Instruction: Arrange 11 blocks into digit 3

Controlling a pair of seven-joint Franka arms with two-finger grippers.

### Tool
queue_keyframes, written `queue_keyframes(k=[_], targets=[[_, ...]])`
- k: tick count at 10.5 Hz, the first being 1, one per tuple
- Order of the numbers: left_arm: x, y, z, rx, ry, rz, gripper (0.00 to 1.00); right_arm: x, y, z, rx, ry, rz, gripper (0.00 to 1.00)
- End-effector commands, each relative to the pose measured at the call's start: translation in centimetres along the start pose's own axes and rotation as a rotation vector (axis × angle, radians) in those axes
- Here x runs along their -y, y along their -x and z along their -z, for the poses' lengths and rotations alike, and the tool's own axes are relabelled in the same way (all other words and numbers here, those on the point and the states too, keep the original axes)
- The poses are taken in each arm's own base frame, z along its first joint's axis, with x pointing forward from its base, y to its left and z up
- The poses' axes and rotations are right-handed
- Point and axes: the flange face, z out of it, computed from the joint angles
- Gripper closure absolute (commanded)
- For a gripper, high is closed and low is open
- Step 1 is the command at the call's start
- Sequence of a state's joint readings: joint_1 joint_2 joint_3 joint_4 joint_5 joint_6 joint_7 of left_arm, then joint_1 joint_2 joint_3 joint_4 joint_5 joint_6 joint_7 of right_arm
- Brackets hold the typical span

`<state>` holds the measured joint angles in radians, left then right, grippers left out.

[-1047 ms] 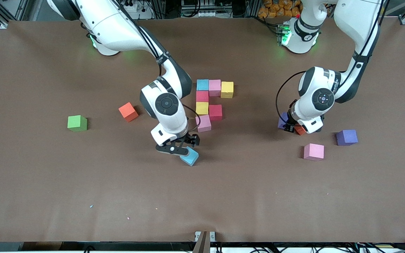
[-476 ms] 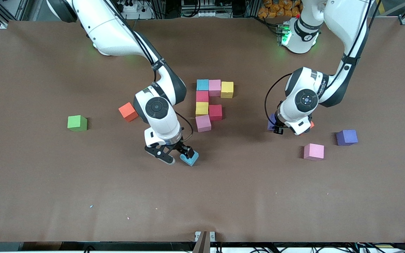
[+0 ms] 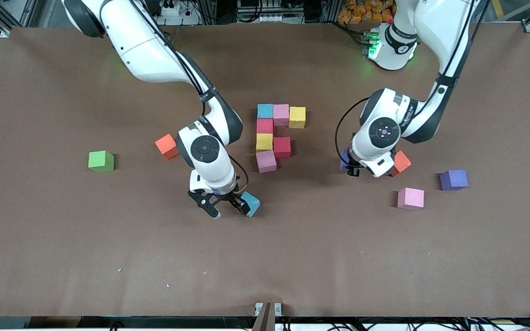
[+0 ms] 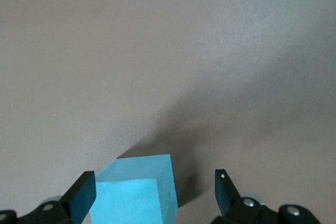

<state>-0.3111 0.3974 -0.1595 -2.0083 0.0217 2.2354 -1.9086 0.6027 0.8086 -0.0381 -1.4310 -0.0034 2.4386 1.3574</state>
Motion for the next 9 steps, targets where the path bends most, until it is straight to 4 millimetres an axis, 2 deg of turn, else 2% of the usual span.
queue_keyframes(k=[1,3,5,6,8,9], targets=[[-0.4,1.2,0.3,-0.009,-0.002,0.032,0.83,1.3,0.3,0.2,0.007,-0.025,-0.04,0.0],[-0.7,1.8,0.8,-0.005,0.009,0.059,0.83,2.3,0.9,-0.8,0.005,-0.038,-0.033,0.0],[-0.4,3.7,0.3,-0.007,0.007,0.104,0.83,3.4,1.3,-1.7,0.003,-0.059,-0.054,0.0],[-0.2,4.2,0.1,-0.009,0.005,0.123,0.83,3.5,1.3,-1.8,0.002,-0.058,-0.053,0.0],[0.5,5.5,-0.2,0.03,-0.02,0.145,0.83,3.1,2.0,-3.3,-0.001,-0.026,-0.036,0.0],[0.8,6.0,0.0,0.055,-0.029,0.161,0.84,2.9,2.0,-3.8,-0.013,-0.007,-0.012,0.09]])
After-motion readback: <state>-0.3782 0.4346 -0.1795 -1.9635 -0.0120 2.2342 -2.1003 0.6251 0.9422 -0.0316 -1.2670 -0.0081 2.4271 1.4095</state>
